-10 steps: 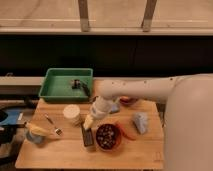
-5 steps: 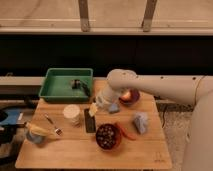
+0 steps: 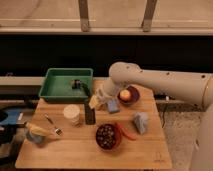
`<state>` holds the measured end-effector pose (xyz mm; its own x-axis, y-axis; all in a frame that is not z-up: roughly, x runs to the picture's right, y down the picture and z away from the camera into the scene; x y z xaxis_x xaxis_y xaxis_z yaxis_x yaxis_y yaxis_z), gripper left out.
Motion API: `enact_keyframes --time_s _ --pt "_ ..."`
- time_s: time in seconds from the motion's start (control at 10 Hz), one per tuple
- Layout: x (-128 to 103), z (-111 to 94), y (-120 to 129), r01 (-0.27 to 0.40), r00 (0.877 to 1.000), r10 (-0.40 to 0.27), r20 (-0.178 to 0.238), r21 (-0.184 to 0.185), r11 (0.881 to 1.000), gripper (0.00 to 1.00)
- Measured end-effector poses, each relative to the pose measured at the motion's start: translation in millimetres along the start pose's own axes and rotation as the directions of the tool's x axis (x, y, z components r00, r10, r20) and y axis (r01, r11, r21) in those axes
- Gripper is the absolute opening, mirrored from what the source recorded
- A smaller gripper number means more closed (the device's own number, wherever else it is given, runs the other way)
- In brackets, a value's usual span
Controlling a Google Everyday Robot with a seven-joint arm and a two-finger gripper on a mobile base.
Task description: Place eraser in table surface
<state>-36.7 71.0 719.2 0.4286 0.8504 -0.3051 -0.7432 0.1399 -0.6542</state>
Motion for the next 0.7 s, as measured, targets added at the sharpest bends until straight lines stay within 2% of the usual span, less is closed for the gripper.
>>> enact_keyframes --time_s 0.4,0.7 --pt "2 -5 -7 -0.006 1.000 0.006 0.019 0.005 1.000 0.00" --pt "3 7 -9 -0.009 1.000 0.009 0.006 -0.009 1.000 0.00"
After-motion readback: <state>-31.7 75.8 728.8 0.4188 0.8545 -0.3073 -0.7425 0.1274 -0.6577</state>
